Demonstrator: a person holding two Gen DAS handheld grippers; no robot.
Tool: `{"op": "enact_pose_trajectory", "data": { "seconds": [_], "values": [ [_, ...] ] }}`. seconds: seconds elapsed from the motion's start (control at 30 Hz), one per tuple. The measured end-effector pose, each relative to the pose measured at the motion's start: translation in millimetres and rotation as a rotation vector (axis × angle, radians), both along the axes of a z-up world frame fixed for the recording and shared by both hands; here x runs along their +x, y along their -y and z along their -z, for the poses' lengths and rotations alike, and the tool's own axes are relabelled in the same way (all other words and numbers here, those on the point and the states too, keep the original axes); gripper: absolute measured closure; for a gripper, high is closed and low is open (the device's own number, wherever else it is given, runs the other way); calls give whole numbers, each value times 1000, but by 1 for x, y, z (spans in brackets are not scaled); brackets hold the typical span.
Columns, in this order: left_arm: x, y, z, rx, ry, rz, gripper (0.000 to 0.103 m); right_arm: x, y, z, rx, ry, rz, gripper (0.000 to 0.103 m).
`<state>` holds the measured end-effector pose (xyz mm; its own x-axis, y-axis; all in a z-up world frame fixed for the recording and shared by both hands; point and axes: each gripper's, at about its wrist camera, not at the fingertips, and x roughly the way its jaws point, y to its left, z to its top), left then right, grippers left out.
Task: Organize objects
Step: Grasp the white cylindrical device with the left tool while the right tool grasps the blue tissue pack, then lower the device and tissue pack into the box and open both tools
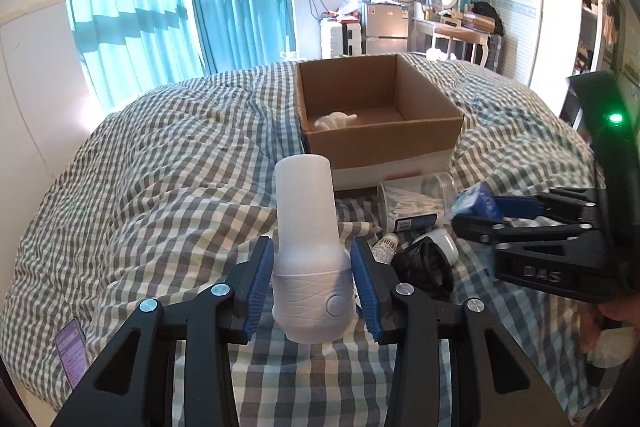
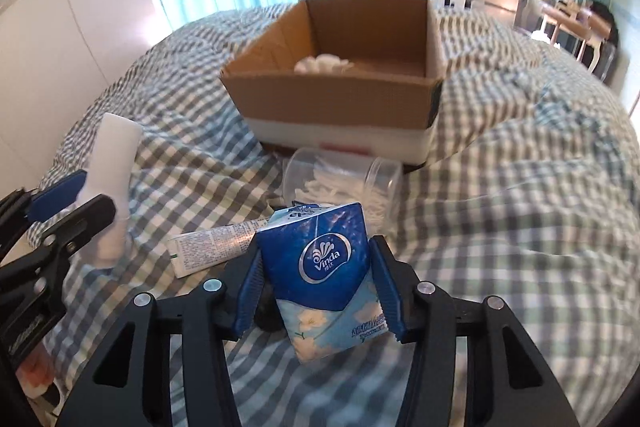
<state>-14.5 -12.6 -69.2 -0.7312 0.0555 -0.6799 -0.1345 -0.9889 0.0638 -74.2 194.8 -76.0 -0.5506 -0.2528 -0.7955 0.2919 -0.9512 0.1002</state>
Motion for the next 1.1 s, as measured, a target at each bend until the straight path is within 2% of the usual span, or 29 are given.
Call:
{"op": "enact_pose_trajectory", "data": {
  "seconds": [0.3, 0.57, 0.63, 0.7, 0.9, 0.97, 1.03, 1.1],
  "values": [
    [4, -2, -34, -8, -54, 31, 62, 20, -1, -54, 19, -108, 2, 53],
    [-19, -11, -95, 8, -93, 87, 62, 17, 5, -119, 29, -216, -5, 53],
    [-28, -13, -113, 48, -94, 114, 62, 12, 4, -141, 23, -244, 3, 53],
    [-41, -14, -129, 69, -98, 121, 62, 4, 0, -164, 3, -269, 14, 53],
    [-92, -24, -153, 34, -134, 100, 64, -34, -2, -212, -41, -311, 43, 53],
    [-113, -26, -153, 30, -135, 102, 70, -53, 0, -218, -44, -315, 54, 53],
    [-136, -29, -148, 12, -127, 90, 70, -76, 1, -218, -50, -310, 65, 53],
    [-157, -30, -140, 30, -114, 96, 72, -102, 2, -211, -51, -302, 79, 53]
  ]
}}
